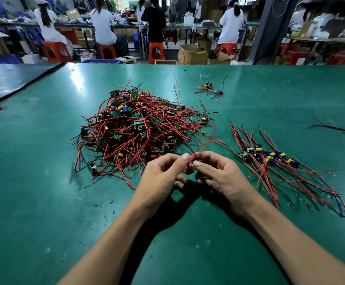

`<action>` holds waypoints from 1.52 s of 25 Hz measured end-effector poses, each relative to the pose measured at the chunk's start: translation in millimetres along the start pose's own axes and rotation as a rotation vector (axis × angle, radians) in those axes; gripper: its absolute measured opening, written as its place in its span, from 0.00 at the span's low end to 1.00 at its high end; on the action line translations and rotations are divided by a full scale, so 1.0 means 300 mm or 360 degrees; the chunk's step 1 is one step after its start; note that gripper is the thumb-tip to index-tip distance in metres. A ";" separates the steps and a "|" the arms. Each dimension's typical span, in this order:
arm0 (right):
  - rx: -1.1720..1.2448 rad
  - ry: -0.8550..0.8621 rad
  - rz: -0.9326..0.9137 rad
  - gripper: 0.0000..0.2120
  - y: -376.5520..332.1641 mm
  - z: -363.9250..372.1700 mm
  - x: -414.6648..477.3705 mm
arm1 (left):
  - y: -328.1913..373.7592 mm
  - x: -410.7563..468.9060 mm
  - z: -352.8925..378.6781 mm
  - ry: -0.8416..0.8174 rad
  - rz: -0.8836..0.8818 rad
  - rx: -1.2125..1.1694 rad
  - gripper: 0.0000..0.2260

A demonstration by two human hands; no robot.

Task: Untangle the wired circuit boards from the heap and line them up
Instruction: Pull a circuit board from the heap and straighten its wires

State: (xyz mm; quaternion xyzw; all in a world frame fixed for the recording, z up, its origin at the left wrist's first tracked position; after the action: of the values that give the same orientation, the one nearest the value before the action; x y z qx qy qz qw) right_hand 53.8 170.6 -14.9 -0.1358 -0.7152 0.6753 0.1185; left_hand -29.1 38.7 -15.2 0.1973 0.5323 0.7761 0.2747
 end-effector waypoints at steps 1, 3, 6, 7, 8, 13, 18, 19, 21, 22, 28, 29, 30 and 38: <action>-0.0025 0.0029 -0.0038 0.06 0.005 -0.005 0.002 | -0.001 0.002 0.000 -0.0041 -0.0001 0.0046 0.11; -0.0060 0.0032 -0.0041 0.09 0.011 -0.014 -0.001 | -0.002 0.003 -0.003 -0.0121 -0.0013 0.0076 0.10; -0.0003 0.0027 0.0044 0.12 0.016 -0.009 -0.004 | 0.000 0.006 -0.014 -0.0214 -0.0069 -0.0017 0.12; 0.0048 0.0056 0.0059 0.11 0.014 -0.006 -0.001 | 0.001 0.007 -0.015 -0.0238 -0.0091 -0.0024 0.14; 0.0083 0.0099 0.0064 0.09 0.012 -0.005 0.001 | 0.000 0.007 -0.016 -0.0261 -0.0105 -0.0005 0.15; 0.0163 0.0294 0.0039 0.04 0.001 -0.029 0.012 | 0.003 0.012 -0.020 -0.0266 -0.0164 -0.0009 0.13; 0.0354 0.0283 0.0061 0.07 0.004 -0.041 0.018 | 0.006 -0.001 -0.006 -0.0403 -0.0327 -0.0126 0.16; 0.0322 0.0250 0.0061 0.07 0.005 -0.040 0.017 | 0.005 -0.003 0.002 -0.0416 -0.0353 -0.0138 0.15; 0.0246 0.0196 0.0069 0.07 0.007 -0.040 0.015 | 0.005 -0.004 0.014 -0.0368 -0.0372 -0.0174 0.12; 0.0222 0.0151 0.0075 0.08 0.005 -0.039 0.011 | 0.003 -0.004 0.017 -0.0336 -0.0360 -0.0164 0.12; 0.0152 -0.0036 0.0097 0.08 -0.003 -0.050 -0.003 | -0.015 -0.020 0.034 -0.0187 -0.0192 -0.0030 0.06; 0.0128 -0.0084 0.0117 0.10 -0.003 -0.053 -0.003 | -0.014 -0.022 0.035 -0.0168 -0.0177 -0.0017 0.06; 0.0083 -0.0135 0.0153 0.10 -0.004 -0.056 -0.004 | -0.014 -0.023 0.037 -0.0153 -0.0173 -0.0005 0.06; 0.0034 0.0264 0.0252 0.02 -0.002 -0.040 0.008 | 0.005 -0.016 0.051 -0.0067 -0.0309 -0.0083 0.06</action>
State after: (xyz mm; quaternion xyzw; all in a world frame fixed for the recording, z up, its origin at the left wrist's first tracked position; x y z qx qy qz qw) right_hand 55.9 182.7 -13.5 -0.2459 -0.6827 0.6766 0.1251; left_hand -16.5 46.3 -8.4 0.1537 0.5226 0.7551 0.3647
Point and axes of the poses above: each hand's wrist, its own x-axis towards the middle knuckle, its own z-axis out of the palm, y = z × x, the point moved 1 cm from there along x, towards the middle knuckle, and after that the axes turned 13 degrees about -x, right-handed, at the moved point
